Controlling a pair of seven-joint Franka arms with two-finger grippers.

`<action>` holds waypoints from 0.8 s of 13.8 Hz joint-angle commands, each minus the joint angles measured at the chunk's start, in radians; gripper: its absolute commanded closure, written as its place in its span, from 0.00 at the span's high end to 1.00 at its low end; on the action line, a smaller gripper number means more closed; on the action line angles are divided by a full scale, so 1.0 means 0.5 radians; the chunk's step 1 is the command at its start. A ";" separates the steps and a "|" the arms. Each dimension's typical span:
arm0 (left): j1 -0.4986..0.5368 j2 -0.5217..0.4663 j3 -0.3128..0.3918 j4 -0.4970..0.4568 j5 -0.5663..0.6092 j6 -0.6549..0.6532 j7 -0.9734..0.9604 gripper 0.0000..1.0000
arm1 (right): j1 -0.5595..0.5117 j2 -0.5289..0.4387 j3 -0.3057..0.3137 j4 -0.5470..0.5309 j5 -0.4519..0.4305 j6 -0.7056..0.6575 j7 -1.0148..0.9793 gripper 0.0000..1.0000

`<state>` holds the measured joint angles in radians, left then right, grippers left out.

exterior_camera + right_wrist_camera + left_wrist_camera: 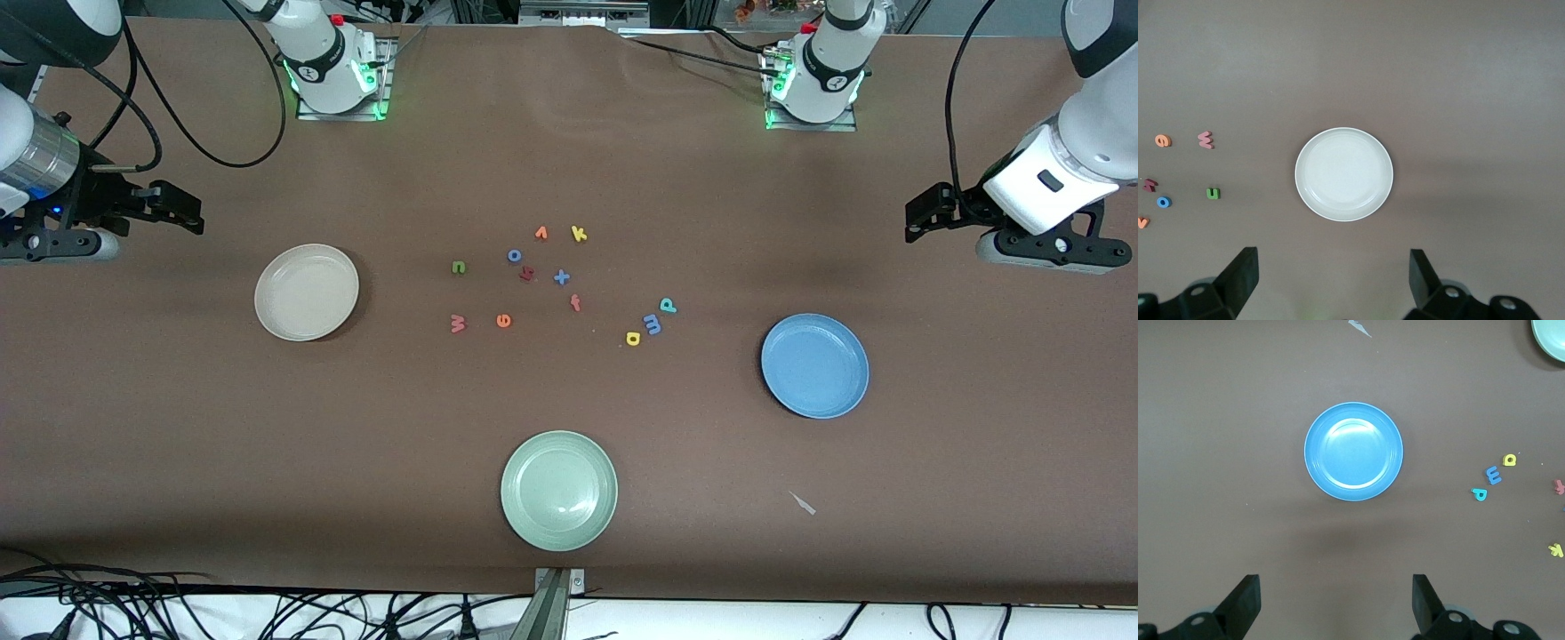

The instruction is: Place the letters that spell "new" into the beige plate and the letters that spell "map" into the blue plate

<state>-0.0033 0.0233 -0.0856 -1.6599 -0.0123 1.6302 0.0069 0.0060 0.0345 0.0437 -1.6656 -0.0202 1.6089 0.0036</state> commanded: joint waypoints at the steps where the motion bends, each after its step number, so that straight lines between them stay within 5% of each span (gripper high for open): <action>1: 0.000 0.033 -0.004 0.062 0.000 -0.024 0.008 1.00 | -0.036 -0.014 0.026 0.024 0.025 -0.042 0.024 1.00; 11: 0.000 0.033 -0.004 0.062 -0.003 -0.030 0.005 1.00 | -0.024 -0.004 0.017 0.024 0.016 -0.043 0.024 1.00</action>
<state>-0.0034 0.0250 -0.0857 -1.6577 -0.0123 1.6302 0.0069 0.0015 0.0344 0.0435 -1.6656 -0.0202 1.6001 0.0039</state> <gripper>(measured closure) 0.000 0.000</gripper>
